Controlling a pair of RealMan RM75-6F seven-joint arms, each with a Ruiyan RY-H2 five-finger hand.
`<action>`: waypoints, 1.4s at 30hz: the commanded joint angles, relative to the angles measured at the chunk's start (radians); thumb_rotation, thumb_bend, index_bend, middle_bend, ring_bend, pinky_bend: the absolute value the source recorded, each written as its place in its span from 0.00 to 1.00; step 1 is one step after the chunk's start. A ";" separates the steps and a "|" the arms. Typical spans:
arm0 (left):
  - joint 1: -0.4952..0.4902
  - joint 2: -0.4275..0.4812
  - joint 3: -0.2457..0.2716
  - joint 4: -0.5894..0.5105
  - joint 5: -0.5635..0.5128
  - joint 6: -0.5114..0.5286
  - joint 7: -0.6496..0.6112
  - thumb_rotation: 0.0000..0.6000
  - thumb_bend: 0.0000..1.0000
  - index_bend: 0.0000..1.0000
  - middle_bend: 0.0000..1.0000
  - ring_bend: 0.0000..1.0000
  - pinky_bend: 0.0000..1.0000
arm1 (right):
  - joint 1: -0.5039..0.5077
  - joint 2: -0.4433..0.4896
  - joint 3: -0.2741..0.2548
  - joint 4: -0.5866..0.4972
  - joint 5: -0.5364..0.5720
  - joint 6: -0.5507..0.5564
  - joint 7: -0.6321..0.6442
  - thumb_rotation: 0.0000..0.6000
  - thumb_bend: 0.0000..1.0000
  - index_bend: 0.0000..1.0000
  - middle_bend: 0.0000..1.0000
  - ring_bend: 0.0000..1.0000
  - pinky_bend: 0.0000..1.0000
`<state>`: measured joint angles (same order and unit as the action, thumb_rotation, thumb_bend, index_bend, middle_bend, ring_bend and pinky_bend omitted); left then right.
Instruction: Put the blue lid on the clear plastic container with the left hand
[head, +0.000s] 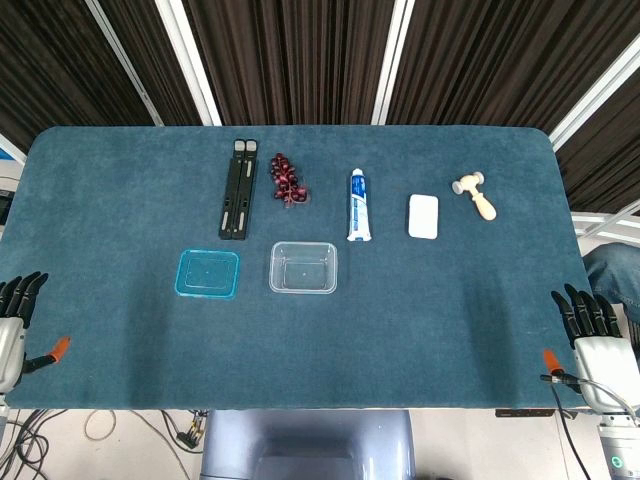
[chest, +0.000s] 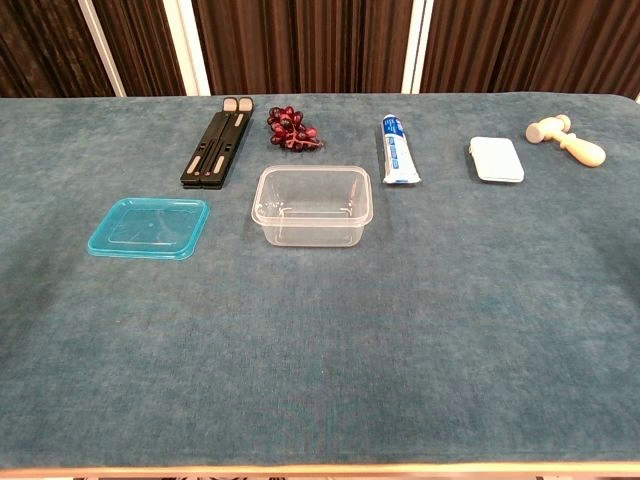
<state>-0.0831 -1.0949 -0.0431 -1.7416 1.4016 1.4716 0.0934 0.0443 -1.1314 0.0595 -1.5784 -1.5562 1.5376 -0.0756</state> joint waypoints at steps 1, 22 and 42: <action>0.001 -0.002 0.000 -0.001 0.002 0.001 0.004 1.00 0.22 0.05 0.04 0.00 0.00 | -0.001 0.001 0.000 -0.001 0.001 0.001 0.000 1.00 0.36 0.00 0.00 0.00 0.00; -0.015 -0.009 -0.033 0.040 -0.028 -0.021 -0.032 1.00 0.17 0.04 0.04 0.00 0.00 | -0.007 0.003 -0.001 -0.019 0.022 -0.002 -0.013 1.00 0.36 0.00 0.00 0.00 0.00; -0.368 0.198 -0.139 -0.068 -0.161 -0.582 -0.118 1.00 0.15 0.00 0.03 0.00 0.00 | -0.012 0.001 0.011 -0.045 0.070 -0.015 0.009 1.00 0.36 0.00 0.00 0.00 0.00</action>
<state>-0.3313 -0.9507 -0.1398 -1.7792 1.3286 1.0488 -0.0273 0.0333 -1.1309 0.0696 -1.6214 -1.4886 1.5237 -0.0694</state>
